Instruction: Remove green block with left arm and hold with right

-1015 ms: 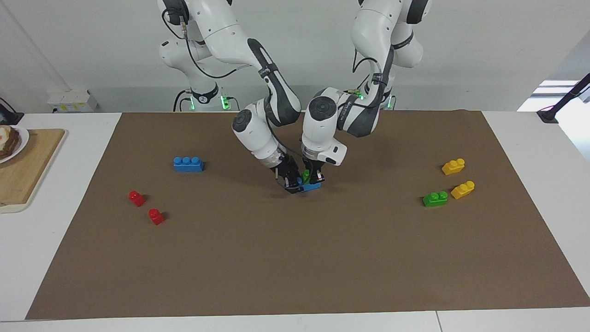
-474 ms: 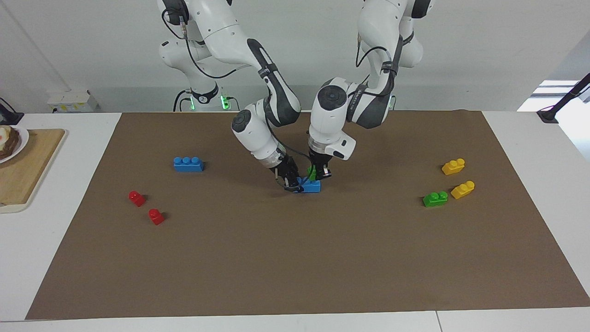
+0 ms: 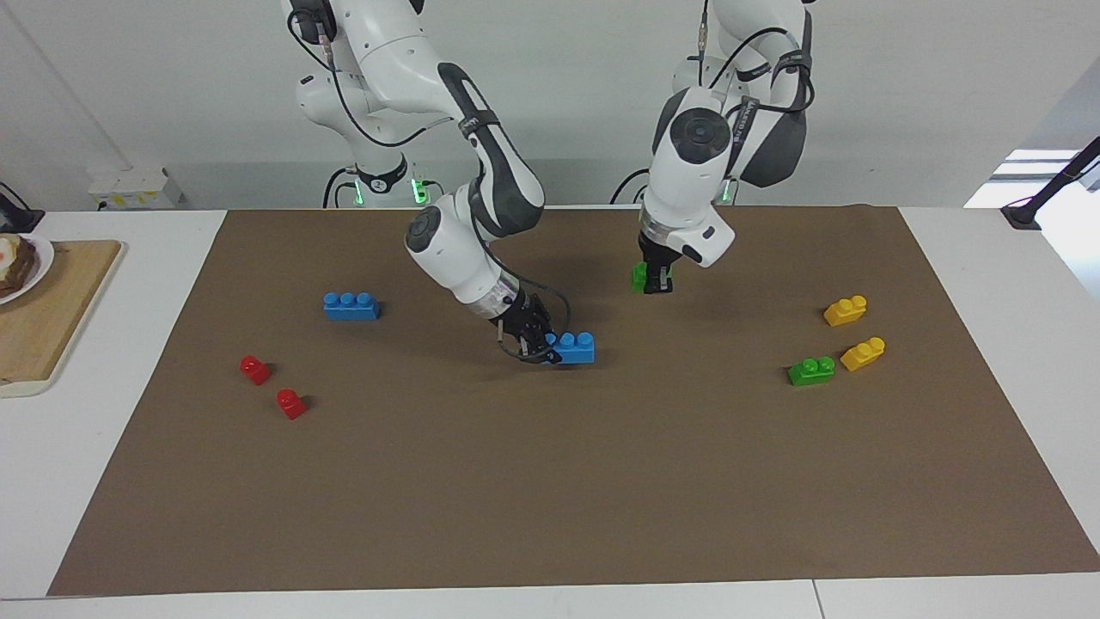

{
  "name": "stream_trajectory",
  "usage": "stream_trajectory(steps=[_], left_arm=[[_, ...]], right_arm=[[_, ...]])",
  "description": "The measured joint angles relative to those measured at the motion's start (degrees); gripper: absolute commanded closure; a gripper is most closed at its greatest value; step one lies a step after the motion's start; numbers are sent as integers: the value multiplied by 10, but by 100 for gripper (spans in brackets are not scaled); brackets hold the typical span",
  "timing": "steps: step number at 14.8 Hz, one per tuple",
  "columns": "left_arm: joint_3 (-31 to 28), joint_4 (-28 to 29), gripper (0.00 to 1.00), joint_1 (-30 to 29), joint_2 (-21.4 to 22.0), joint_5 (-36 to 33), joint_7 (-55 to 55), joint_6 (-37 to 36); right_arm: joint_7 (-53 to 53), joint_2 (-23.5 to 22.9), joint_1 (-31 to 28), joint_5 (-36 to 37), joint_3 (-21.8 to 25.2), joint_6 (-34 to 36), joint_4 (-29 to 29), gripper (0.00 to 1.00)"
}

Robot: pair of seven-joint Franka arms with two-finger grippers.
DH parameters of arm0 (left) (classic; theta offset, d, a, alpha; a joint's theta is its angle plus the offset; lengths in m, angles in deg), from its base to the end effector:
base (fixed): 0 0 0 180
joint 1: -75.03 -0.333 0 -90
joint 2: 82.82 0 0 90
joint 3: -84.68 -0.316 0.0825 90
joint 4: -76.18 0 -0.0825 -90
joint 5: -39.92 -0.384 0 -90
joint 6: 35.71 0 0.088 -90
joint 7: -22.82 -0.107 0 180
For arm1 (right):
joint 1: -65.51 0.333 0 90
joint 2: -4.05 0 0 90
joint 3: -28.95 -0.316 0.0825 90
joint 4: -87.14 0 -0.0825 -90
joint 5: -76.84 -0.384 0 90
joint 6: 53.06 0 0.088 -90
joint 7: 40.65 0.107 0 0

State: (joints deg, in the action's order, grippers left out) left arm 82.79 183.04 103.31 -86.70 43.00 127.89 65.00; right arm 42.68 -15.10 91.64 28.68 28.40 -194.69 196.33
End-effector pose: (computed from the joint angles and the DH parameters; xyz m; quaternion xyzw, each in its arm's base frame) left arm 0.4994 -0.2535 0.4633 -0.7655 -0.6370 0.0585 0.0695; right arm 0.5762 0.2870 0.3464 -0.6608 0.6843 0.1772 0.2526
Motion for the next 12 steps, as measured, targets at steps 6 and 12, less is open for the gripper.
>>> stream_trajectory(steps=[6,12], left_arm=[[-3,118,100,-168,93,-1,-367,-3],[-5,165,100,-309,109,-1,-779,39]], right_arm=[[-57,59,-164,67,5,186,-51,100],[-149,59,-308,96,7,304,-58,100]])
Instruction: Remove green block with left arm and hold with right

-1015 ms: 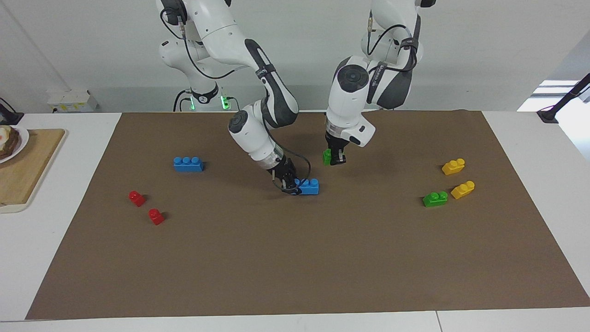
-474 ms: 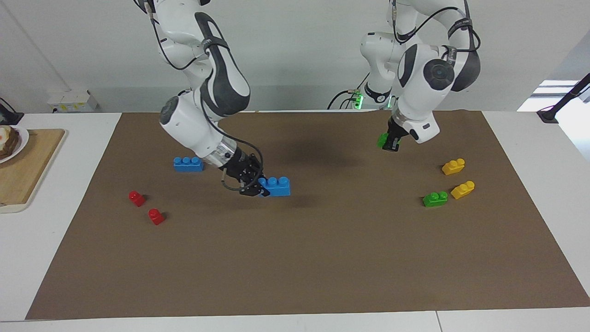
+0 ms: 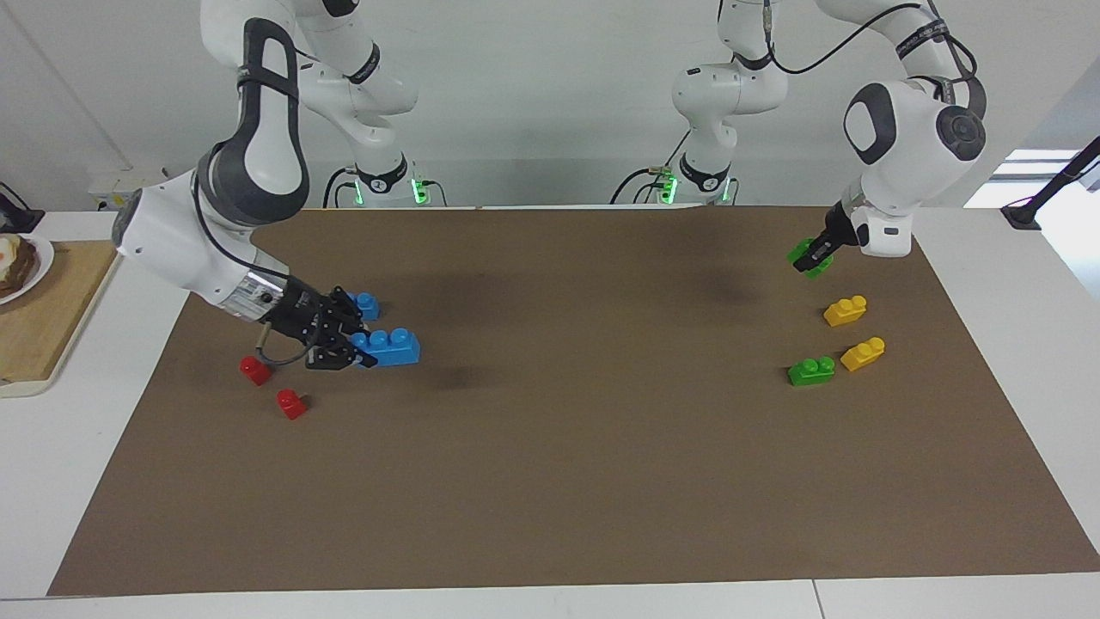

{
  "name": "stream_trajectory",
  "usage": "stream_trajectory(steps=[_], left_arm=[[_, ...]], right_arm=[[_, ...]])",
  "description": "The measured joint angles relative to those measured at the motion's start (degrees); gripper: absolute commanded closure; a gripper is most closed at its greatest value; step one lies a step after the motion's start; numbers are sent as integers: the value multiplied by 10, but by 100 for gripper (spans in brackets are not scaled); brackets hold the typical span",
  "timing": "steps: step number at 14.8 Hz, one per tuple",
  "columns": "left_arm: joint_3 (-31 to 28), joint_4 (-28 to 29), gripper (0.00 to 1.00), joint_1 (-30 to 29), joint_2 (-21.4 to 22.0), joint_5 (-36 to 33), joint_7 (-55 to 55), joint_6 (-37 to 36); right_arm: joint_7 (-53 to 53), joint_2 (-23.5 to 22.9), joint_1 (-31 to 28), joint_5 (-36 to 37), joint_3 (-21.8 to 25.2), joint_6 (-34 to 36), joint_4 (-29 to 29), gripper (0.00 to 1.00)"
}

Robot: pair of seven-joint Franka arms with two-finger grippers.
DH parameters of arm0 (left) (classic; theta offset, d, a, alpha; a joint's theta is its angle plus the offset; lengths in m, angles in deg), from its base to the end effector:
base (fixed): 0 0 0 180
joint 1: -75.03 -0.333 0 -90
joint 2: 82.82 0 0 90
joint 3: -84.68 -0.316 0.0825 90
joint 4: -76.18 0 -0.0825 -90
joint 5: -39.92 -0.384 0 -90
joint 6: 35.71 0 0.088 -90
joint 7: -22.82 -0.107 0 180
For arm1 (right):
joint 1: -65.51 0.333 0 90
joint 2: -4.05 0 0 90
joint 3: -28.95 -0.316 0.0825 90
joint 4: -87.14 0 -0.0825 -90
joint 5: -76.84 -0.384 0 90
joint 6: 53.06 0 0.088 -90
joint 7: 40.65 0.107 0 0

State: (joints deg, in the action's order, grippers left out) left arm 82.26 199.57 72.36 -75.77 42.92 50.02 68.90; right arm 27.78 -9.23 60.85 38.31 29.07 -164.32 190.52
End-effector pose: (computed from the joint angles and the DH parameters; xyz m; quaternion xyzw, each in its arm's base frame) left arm 0.4867 0.0395 0.4377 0.9527 0.2849 -0.1055 0.0070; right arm 0.6186 -0.0093 0.4214 -0.6771 0.6699 0.1966 0.2325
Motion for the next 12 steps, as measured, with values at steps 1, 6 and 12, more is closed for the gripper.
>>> stream_trajectory(steps=[1,6,12], left_arm=[[0,14,100,-2,0,0,-33,23],[12,74,100,2,-22,0,-196,124],[12,87,99,5,-61,0,-262,177]], right_arm=[[-4,0,-12,6,0,2,7,100],[-28,0,-20,19,0,-36,73,100],[-85,-6,-37,19,0,-102,143,100]])
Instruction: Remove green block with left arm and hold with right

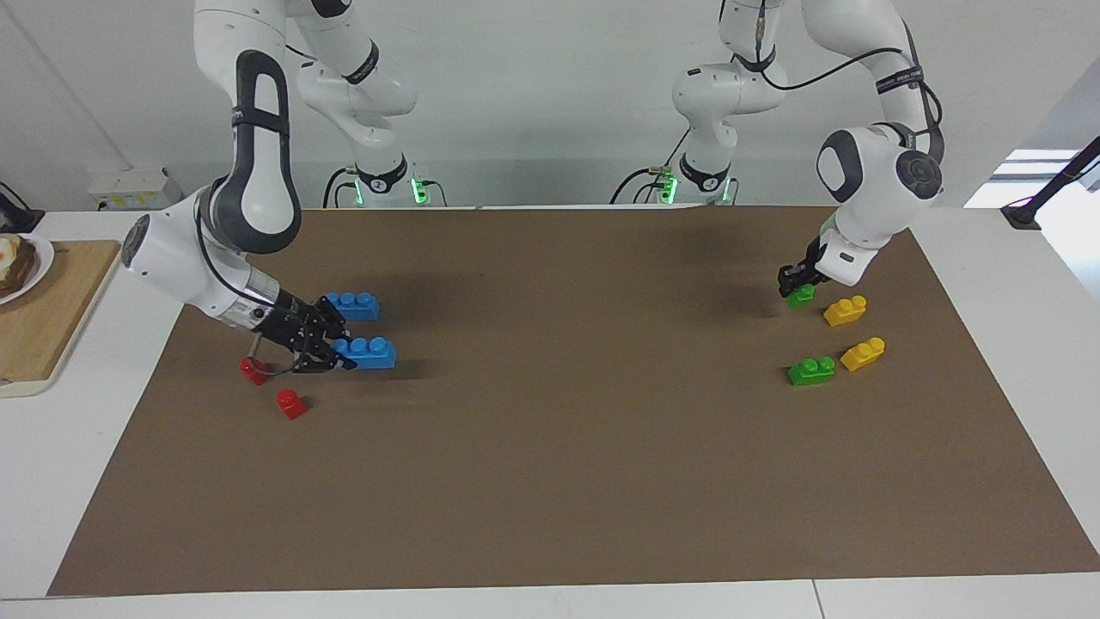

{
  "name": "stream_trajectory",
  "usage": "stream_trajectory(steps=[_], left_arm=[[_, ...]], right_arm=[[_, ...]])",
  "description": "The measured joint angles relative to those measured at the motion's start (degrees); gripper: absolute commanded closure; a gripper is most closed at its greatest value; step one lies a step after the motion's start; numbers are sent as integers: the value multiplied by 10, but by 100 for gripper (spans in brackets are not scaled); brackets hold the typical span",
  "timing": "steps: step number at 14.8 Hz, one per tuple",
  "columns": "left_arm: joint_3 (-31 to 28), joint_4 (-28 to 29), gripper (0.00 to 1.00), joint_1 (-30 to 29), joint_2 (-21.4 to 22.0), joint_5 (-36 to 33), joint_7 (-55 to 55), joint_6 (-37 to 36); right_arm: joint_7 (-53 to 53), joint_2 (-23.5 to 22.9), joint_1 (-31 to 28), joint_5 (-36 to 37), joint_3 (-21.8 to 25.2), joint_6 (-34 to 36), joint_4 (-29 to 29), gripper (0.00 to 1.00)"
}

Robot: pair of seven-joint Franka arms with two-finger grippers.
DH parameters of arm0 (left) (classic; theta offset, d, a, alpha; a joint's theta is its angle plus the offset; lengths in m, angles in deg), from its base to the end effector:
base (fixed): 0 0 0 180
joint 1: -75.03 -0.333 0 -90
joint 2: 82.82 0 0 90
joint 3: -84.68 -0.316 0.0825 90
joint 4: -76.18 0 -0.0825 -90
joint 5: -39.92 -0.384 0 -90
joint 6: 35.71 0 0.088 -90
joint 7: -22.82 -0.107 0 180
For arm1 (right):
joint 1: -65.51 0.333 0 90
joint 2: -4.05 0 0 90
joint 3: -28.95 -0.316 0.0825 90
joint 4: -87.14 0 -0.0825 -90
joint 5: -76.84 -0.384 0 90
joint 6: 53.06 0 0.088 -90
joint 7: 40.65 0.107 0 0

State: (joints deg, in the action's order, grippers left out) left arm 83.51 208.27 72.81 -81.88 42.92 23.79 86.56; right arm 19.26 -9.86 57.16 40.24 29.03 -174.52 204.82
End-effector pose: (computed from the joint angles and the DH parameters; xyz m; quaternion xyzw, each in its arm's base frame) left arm 0.4905 0.0268 0.3405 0.9953 0.0535 -0.0769 0.0228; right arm 0.5695 -0.0571 0.3126 -0.6775 0.6858 0.1850 0.1908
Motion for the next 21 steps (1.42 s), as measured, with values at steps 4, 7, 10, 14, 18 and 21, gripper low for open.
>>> stream_trajectory(steps=[4,7,10,14,18,21], left_arm=[[1,28,93,13,-10,0,-4,48],[2,32,91,26,-18,0,-5,64],[2,33,88,28,-23,0,-20,65],[2,33,85,28,-23,0,-24,65],[1,33,84,28,-23,0,-25,65],[1,33,79,28,-23,-7,-26,64]], right_arm=[[-11,-6,-5,0,-2,-7,3,100],[-11,-6,-4,0,-3,-12,4,100],[-12,-13,-3,0,-3,-26,7,100],[-13,-26,-2,0,-6,-40,7,100],[-25,-29,1,0,-8,-45,7,100],[-37,-29,4,0,-8,-46,7,100]])
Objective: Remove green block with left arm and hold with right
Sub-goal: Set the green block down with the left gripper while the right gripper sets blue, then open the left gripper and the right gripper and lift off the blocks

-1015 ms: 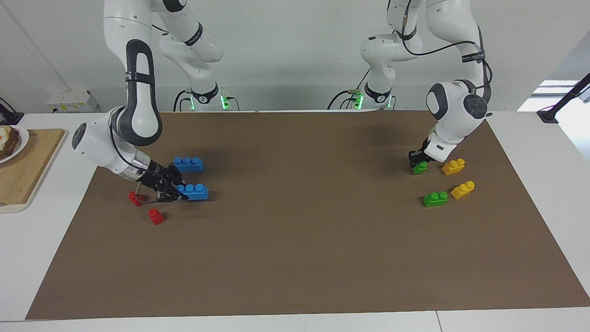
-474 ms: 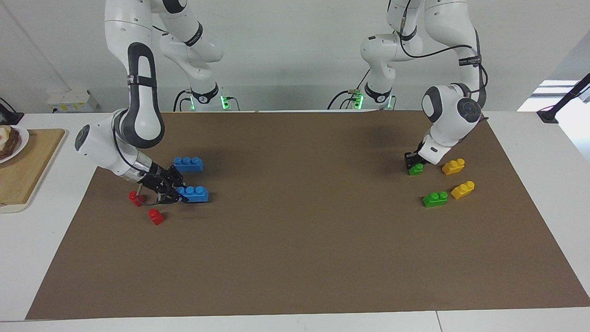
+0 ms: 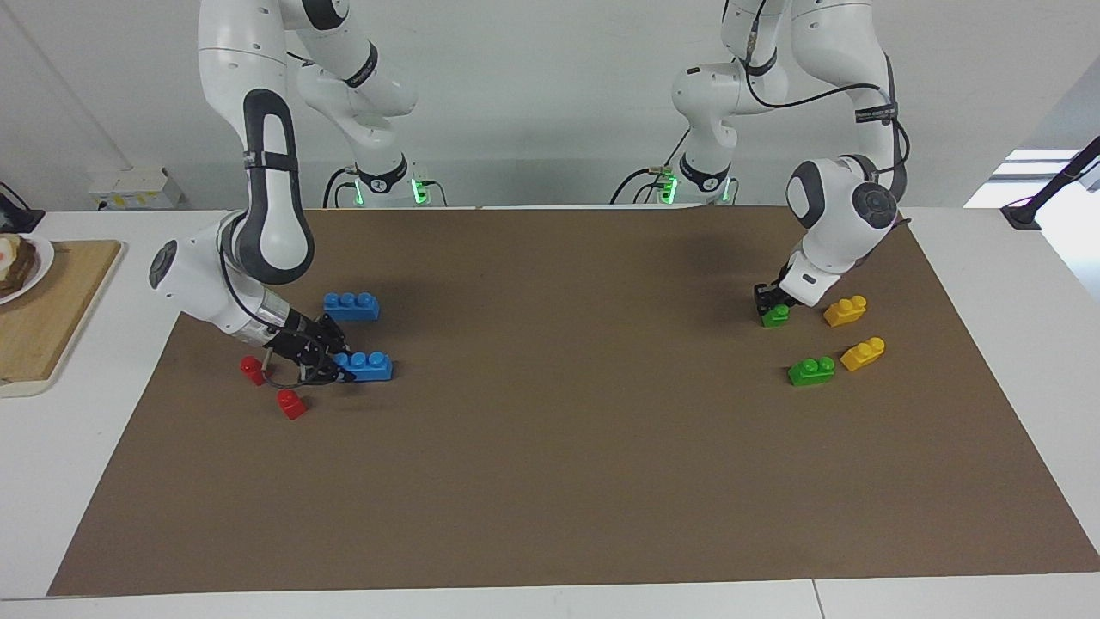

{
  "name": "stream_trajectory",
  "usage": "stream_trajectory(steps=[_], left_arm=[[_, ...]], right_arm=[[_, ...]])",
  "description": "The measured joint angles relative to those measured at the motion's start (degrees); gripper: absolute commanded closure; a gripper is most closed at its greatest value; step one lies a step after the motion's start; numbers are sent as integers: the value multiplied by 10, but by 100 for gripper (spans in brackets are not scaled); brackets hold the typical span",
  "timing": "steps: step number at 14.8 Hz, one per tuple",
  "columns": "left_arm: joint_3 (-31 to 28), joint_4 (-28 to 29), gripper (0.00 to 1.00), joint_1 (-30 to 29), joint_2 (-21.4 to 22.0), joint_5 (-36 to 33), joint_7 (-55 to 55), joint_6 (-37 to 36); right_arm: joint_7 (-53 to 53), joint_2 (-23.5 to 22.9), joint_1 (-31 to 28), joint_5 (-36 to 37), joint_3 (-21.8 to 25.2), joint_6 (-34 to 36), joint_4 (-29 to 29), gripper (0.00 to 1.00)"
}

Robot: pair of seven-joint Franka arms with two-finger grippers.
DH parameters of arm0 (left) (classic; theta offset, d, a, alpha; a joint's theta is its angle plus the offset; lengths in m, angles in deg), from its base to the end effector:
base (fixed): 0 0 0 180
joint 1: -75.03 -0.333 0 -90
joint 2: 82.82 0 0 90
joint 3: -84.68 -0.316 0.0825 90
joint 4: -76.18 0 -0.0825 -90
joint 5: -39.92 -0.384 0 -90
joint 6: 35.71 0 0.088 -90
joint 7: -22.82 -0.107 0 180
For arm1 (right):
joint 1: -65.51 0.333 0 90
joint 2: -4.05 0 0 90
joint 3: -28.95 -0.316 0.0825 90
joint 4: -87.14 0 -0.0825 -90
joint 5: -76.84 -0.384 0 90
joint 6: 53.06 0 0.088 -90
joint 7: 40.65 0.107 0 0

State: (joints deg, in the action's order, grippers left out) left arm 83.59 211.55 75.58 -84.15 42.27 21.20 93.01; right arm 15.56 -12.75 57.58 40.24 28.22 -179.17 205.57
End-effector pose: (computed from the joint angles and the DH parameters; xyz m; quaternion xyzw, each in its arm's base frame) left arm 0.4855 0.0034 0.3060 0.9975 0.0045 -0.0693 0.0162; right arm 0.5721 -0.0516 0.2824 -0.6972 0.6713 0.1685 0.1869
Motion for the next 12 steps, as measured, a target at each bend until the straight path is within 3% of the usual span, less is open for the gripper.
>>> stream_trajectory(steps=[2,3,5,6,7,10,12], left_arm=[[0,0,45,0,0,-13,0,0],[-1,0,3,0,0,-15,0,0],[-2,0,0,0,-4,-17,0,0],[-2,0,0,0,-6,-17,0,0],[-2,-2,0,0,-6,-17,0,1],[-3,-29,0,-1,-5,-17,0,-5],[-5,-66,0,-2,-2,-17,0,-31]], right_arm=[[-2,0,0,0,0,0,0,100],[-5,0,0,0,0,0,0,100],[-21,0,0,0,0,-2,0,95],[-25,0,0,0,0,-3,0,79],[-26,0,0,0,0,-4,0,55],[-27,0,0,0,0,-4,0,24],[-27,0,0,0,0,-4,0,18]])
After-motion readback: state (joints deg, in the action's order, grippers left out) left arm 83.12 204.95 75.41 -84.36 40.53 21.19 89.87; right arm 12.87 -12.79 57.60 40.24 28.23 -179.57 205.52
